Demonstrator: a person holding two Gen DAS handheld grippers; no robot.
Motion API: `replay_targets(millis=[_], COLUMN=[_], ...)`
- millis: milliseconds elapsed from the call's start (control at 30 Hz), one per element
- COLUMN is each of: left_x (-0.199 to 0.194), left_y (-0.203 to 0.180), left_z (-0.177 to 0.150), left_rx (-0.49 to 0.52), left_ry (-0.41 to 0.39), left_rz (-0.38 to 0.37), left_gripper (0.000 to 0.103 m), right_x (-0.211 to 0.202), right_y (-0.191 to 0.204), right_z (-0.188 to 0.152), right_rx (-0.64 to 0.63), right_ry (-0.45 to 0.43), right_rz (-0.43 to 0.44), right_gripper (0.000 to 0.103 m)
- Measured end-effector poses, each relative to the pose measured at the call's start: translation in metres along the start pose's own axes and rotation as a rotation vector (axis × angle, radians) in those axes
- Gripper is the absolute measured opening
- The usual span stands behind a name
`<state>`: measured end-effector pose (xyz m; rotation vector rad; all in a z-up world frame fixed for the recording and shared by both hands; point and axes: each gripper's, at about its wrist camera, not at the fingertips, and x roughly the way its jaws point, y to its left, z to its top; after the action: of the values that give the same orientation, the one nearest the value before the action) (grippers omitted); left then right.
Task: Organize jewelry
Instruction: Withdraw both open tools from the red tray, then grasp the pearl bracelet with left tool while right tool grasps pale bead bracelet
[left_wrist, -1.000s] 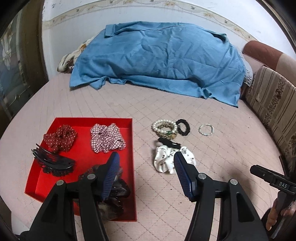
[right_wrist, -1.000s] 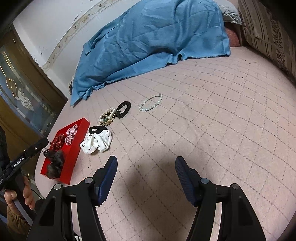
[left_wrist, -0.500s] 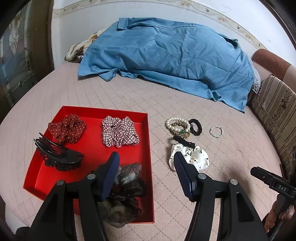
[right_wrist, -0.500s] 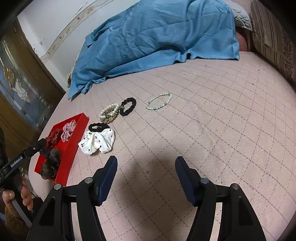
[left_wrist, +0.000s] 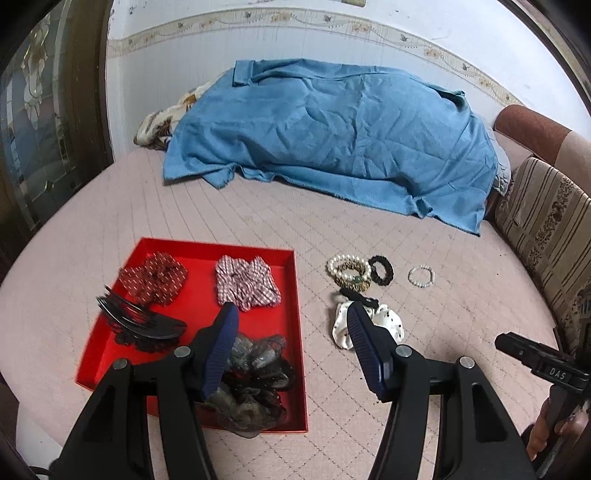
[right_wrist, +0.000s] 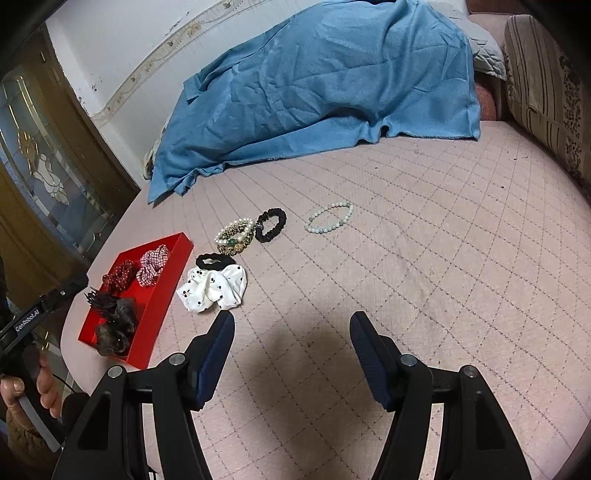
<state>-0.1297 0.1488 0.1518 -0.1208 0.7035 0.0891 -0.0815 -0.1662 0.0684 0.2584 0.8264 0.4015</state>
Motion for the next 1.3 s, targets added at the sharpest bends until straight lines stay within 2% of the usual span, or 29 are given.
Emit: replay_targets(millis=[233, 367, 533, 700, 767, 900, 1000, 1167, 1300], left_x=[-0.014, 0.002, 0.046, 0.106, 0.135, 0.195, 0.231, 0.266, 0.274], left_y=[0.014, 0.022, 0.010, -0.028, -0.040, -0.050, -0.052, -0.055, -0.057], left_z=[0.027, 0.035, 0.046, 0.062, 0.067, 0.069, 0.066, 0.061, 0.064], left_rx=[-0.018, -0.048, -0.069, -0.037, -0.036, -0.063, -0.075, -0.044, -0.010], left_ry=[-0.044, -0.010, 0.076, 0.152, 0.197, 0.310, 0.355, 0.393, 0.370], left_rz=[0.043, 0.048, 0.002, -0.074, -0.090, -0.090, -0.072, -0.041, -0.038], left_gripper=[0.061, 0.061, 0.061, 0.060, 0.054, 0.029, 0.025, 0.022, 0.022], right_x=[0.015, 0.033, 0.053, 0.076, 0.089, 0.114, 0.129, 0.153, 0.161], right_y=[-0.013, -0.018, -0.021, -0.023, -0.027, -0.040, -0.047, -0.053, -0.048], right_z=[0.013, 0.019, 0.025, 0.040, 0.050, 0.064, 0.072, 0.081, 0.088], right_rx=[0.008, 0.004, -0.013, -0.039, -0.035, -0.006, 0.010, 0.018, -0.003], right_ry=[-0.008, 0.009, 0.025, 0.035, 0.039, 0.049, 0.058, 0.075, 0.067], right_rz=[0.016, 0.019, 0.033, 0.021, 0.013, 0.006, 0.002, -0.005, -0.012], right_gripper=[0.069, 0.069, 0.069, 0.066, 0.064, 0.062, 0.062, 0.056, 0.054])
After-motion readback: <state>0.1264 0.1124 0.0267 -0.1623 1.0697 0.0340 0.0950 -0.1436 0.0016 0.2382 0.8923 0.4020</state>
